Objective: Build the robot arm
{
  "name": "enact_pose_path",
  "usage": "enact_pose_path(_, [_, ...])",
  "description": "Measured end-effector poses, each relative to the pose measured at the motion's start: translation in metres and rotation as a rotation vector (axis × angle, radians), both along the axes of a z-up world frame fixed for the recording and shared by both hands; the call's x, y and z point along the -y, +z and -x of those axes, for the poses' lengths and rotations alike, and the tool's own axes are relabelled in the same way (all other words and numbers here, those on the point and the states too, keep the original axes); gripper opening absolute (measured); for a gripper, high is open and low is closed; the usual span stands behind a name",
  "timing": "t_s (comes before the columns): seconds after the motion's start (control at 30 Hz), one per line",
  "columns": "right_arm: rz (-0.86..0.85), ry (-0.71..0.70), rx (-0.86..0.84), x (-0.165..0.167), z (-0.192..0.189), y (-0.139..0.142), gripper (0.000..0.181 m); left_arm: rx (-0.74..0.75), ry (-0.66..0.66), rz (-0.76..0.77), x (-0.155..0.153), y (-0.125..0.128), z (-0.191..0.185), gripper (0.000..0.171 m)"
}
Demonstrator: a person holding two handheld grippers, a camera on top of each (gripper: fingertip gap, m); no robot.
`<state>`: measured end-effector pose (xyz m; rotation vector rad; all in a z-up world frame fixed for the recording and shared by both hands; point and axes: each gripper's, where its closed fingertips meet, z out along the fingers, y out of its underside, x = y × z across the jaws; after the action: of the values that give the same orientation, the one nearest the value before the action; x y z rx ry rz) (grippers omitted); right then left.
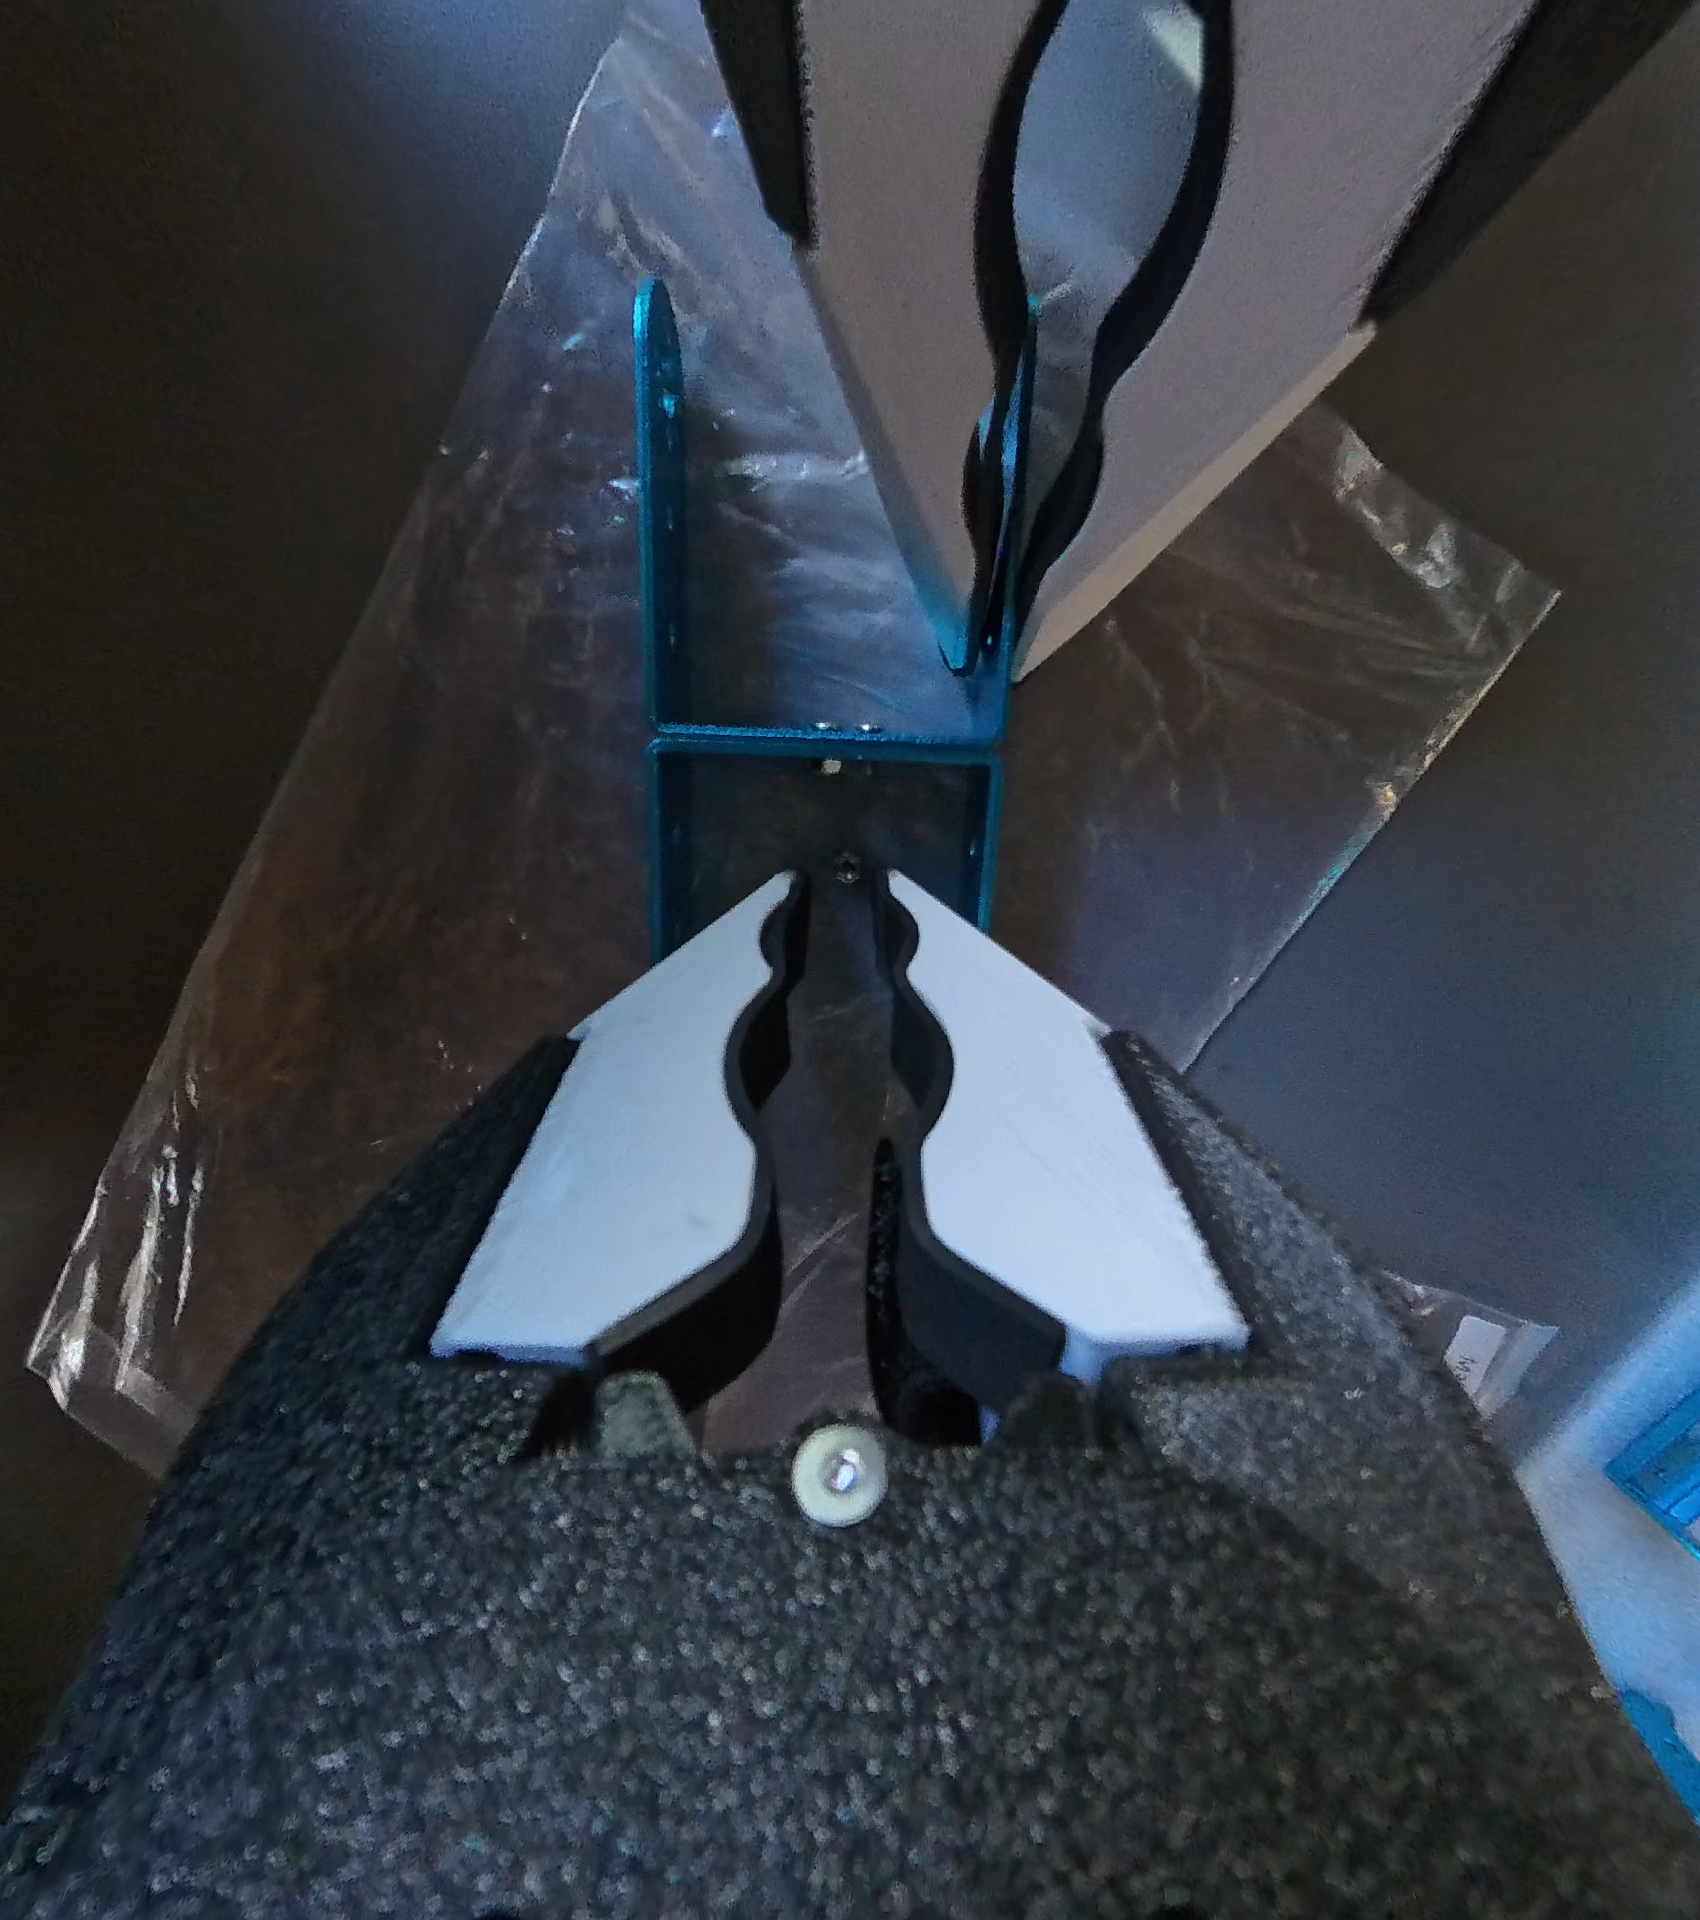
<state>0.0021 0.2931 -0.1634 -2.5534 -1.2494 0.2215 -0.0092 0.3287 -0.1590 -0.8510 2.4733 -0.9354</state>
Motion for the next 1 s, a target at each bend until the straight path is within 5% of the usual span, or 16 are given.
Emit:
enact_pose_path(0.63, [-0.056, 0.034, 0.024, -0.002, -0.001, 0.001, 0.003, 0.016, 0.003, -0.006, 0.002, -0.001, 0.0, 0.002])
enact_pose_path(0.8, [-0.188, -0.004, -0.243, -0.007, 0.003, 0.015, 0.003, 0.024, 0.031, 0.012, 0.003, 0.002, -0.003, 0.029])
enact_pose_path(1.0, [-0.319, -0.037, -0.434, -0.008, 0.008, 0.025, 0.0, 0.015, 0.011, 0.022, 0.009, 0.001, -0.006, 0.029])
